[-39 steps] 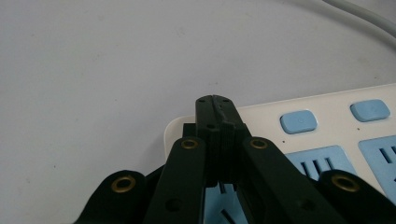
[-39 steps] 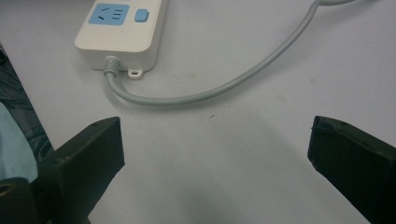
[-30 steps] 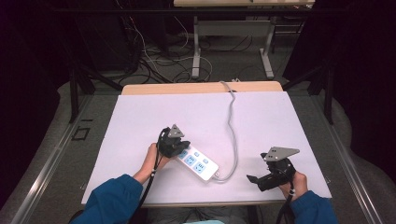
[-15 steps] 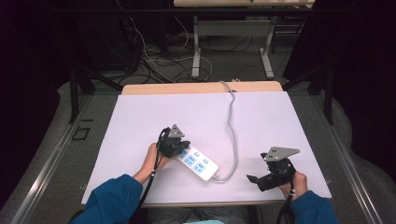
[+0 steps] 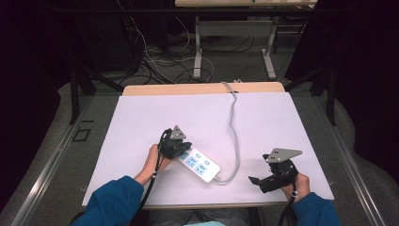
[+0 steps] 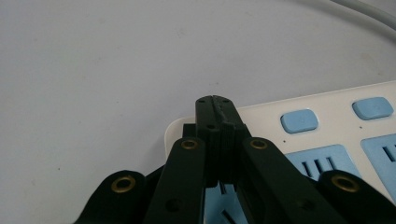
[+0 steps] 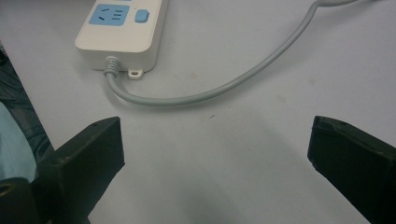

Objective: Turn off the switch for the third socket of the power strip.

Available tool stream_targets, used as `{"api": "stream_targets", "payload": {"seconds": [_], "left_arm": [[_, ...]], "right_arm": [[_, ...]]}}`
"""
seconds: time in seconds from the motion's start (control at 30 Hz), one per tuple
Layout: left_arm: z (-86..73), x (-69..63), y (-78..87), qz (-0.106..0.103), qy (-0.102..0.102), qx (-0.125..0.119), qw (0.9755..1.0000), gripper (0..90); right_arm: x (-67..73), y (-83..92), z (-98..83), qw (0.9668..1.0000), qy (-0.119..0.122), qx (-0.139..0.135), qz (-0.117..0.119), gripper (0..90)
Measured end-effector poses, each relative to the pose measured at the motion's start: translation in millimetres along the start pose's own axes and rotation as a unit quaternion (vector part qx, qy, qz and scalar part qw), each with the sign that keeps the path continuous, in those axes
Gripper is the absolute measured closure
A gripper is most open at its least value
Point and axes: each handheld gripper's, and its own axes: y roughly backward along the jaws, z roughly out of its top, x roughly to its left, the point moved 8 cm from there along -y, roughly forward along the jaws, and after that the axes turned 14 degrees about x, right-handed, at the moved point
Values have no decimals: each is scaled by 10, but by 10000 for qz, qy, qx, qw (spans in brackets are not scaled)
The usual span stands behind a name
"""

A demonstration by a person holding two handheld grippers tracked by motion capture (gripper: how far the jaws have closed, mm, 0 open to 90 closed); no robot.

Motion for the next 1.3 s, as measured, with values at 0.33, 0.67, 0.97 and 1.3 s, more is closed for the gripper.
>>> {"api": "stream_targets", "payload": {"seconds": [0.33, 0.67, 0.97, 1.3], "left_arm": [[3, -4, 3, 45, -10, 0, 10000, 900], [9, 12, 30, 123, 19, -50, 9999, 900], [62, 14, 142, 185, 13, -198, 9996, 696], [43, 58, 327, 276, 27, -236, 9993, 260]], "right_arm": [[6, 1, -9, 10000, -34, 24, 44, 31], [11, 2, 2, 10000, -10, 0, 29, 32], [11, 4, 4, 10000, 44, 5, 31, 32], [14, 5, -1, 10000, -5, 27, 18, 31]]}}
